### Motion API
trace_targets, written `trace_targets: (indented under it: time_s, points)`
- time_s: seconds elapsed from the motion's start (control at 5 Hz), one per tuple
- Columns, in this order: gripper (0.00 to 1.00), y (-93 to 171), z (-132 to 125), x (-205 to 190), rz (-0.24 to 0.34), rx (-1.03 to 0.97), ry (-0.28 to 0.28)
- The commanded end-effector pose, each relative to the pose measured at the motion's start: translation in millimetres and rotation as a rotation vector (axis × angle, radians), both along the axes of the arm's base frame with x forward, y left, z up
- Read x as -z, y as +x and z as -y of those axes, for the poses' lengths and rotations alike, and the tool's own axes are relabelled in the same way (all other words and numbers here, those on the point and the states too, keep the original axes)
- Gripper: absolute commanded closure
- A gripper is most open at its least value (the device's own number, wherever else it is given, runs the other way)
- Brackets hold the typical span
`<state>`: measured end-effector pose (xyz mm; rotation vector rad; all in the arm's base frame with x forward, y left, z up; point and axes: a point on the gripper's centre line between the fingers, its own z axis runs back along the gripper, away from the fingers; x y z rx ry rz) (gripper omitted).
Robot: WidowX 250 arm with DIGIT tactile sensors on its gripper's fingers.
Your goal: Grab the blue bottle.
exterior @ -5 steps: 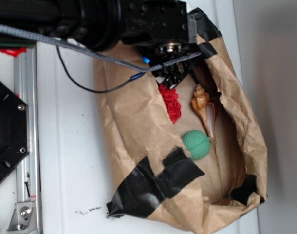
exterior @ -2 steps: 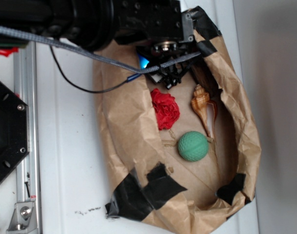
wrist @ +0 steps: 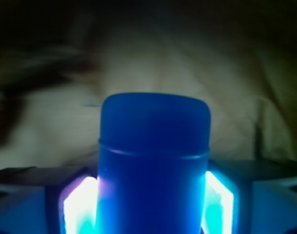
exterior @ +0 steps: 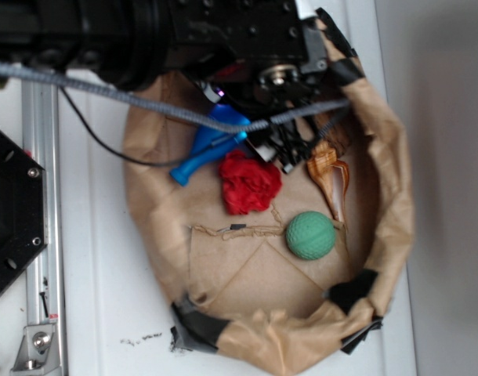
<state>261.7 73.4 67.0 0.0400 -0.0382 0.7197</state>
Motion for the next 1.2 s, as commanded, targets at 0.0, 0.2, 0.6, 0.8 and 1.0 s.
trace_targets:
  time_s: [0.0,0.2,0.6,0.8,1.0]
  points:
    - [1.0,4,5,-45,0.119,0.099,-0.016]
    - [1.0,11,17,-71,-0.009,0.348,-0.019]
    - [1.0,8,48,-92,0.133,0.453,-0.004]
    - [1.0,13,49,-90,0.151,0.54,-0.015]
    - [1.0,11,48,-80,0.13,0.526,-0.049]
